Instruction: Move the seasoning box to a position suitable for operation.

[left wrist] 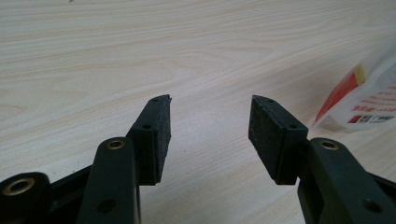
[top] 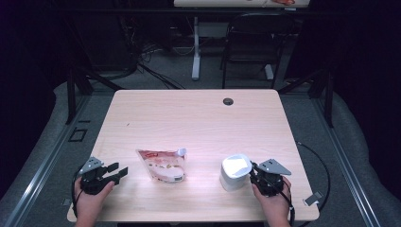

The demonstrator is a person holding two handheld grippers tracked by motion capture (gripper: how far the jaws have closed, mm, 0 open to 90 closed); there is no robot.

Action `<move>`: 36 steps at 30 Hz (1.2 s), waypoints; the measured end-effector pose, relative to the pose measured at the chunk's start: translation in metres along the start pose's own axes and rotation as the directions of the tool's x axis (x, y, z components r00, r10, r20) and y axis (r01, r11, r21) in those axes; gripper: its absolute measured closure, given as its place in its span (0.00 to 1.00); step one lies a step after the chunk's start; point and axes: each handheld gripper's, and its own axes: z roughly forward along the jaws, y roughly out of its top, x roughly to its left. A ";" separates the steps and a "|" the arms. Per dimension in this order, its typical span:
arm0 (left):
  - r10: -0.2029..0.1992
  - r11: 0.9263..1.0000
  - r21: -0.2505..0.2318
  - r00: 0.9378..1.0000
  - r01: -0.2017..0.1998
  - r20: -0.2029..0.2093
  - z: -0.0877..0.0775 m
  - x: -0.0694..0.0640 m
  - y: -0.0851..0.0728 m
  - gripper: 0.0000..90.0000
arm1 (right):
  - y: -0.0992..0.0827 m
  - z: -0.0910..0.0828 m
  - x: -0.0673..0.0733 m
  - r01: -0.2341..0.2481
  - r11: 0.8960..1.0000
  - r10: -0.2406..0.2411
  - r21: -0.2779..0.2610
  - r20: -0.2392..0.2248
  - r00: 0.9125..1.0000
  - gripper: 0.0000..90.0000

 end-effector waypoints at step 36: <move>0.005 1.000 -0.001 1.000 -0.005 0.004 -0.001 0.001 0.000 0.55 | -0.007 -0.043 0.006 0.059 0.997 -0.067 -0.054 -0.164 0.984 0.82</move>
